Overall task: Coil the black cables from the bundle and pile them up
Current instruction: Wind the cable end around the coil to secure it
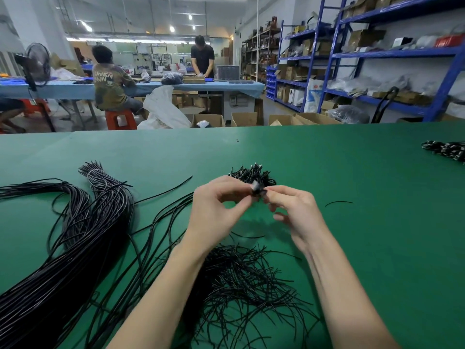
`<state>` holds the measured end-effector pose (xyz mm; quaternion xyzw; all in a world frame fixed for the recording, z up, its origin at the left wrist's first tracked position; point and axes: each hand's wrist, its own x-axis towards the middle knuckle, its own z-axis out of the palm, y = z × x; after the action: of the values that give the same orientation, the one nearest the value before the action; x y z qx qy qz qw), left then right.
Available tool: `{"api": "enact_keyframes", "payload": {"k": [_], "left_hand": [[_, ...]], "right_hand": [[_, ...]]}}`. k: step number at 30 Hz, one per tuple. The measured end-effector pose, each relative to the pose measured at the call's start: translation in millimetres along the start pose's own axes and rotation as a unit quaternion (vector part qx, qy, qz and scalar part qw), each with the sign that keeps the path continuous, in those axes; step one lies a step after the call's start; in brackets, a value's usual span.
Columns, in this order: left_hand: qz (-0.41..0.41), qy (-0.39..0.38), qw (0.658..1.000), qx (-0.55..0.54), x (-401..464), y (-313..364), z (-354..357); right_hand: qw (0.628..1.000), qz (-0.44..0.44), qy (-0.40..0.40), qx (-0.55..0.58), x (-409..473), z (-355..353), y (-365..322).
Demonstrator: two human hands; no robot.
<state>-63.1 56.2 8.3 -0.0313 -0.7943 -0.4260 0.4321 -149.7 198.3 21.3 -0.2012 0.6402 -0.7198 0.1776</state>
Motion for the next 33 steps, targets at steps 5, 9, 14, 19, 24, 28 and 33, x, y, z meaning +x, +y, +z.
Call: {"api": "enact_keyframes", "payload": {"k": [5,9,14,19,24,28,33], "left_hand": [[0.103,-0.001,0.984,0.146,-4,-10,0],[-0.354,-0.067,0.89,-0.278,2,-3,0],[-0.425,-0.087,0.822,-0.369,3,-9,-8],[-0.434,-0.094,0.81,-0.383,6,-8,-13],[-0.203,-0.056,0.966,-0.15,1,-5,-7],[0.129,-0.062,0.982,0.125,-1,-12,-2],[-0.355,-0.041,0.915,-0.188,2,0,6]], "right_hand": [[0.997,0.048,0.001,0.056,3,3,10],[0.992,-0.106,0.027,-0.058,4,2,16],[0.955,-0.219,0.023,-0.199,3,-2,15],[0.927,-0.278,0.043,-0.248,-1,-3,9],[0.985,-0.128,0.029,-0.114,2,3,8],[0.999,0.001,0.021,-0.037,3,-2,13],[0.976,-0.179,0.049,-0.117,5,-2,20]]}}
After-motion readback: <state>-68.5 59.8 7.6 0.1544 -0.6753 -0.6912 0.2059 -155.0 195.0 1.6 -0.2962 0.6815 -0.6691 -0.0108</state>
